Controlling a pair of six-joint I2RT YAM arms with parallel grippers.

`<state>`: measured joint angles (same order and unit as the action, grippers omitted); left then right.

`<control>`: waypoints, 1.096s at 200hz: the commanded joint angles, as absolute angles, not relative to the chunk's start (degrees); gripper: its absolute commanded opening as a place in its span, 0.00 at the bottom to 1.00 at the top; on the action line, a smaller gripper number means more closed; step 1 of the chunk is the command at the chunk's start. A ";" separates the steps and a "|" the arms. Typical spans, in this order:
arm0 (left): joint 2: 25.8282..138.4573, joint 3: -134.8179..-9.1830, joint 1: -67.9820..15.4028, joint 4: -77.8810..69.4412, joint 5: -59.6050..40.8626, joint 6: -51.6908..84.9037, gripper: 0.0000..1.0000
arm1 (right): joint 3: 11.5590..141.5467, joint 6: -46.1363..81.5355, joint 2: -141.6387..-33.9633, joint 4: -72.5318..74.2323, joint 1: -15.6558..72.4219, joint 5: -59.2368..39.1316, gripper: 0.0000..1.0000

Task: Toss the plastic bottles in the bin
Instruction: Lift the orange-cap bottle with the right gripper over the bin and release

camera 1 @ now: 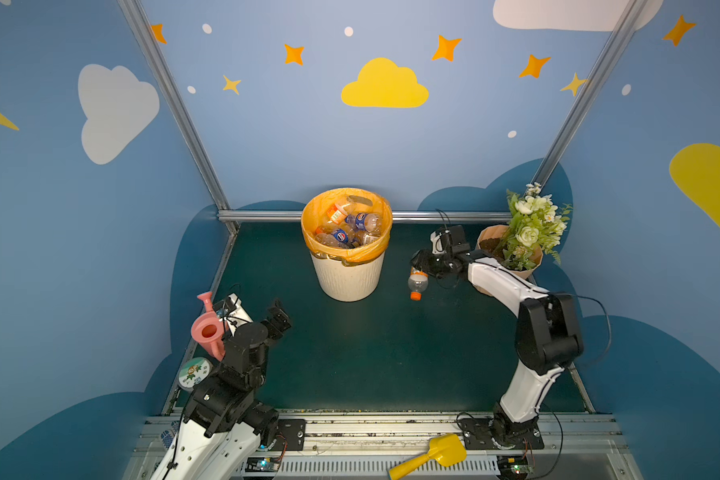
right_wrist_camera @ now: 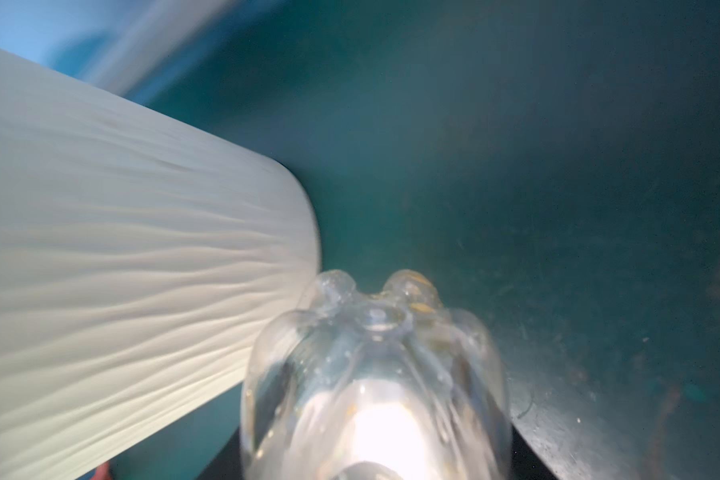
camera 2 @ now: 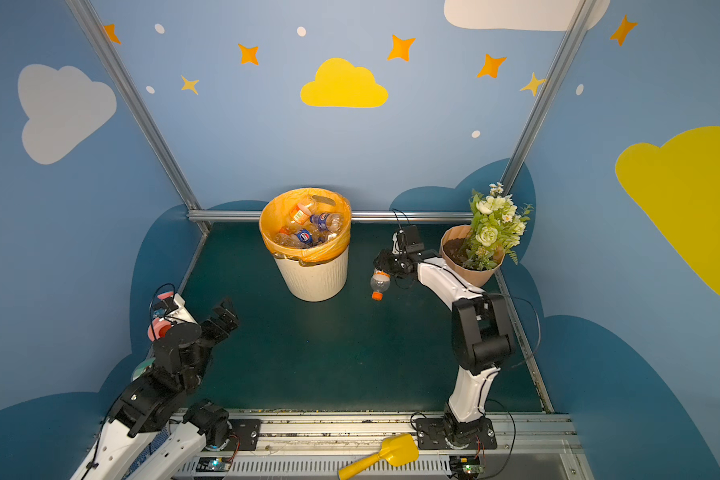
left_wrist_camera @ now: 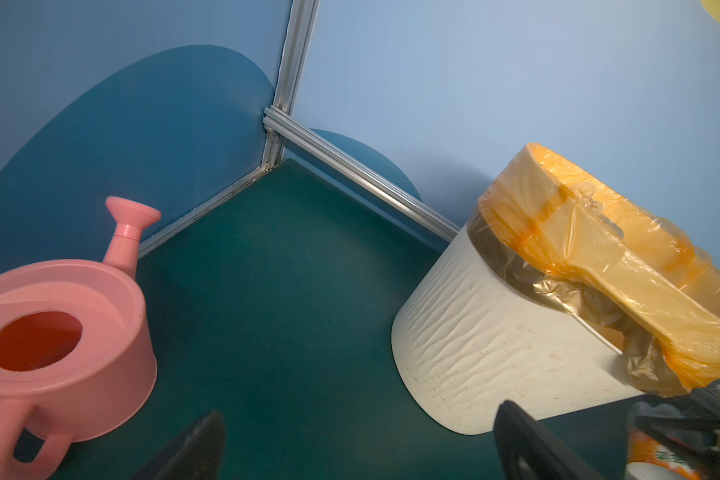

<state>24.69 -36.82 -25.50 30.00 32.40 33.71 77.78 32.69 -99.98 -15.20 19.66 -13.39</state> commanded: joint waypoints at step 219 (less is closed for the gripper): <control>37.06 -40.54 -24.71 30.05 22.99 35.29 1.00 | 140.64 21.19 -117.30 -30.96 33.58 -25.15 0.89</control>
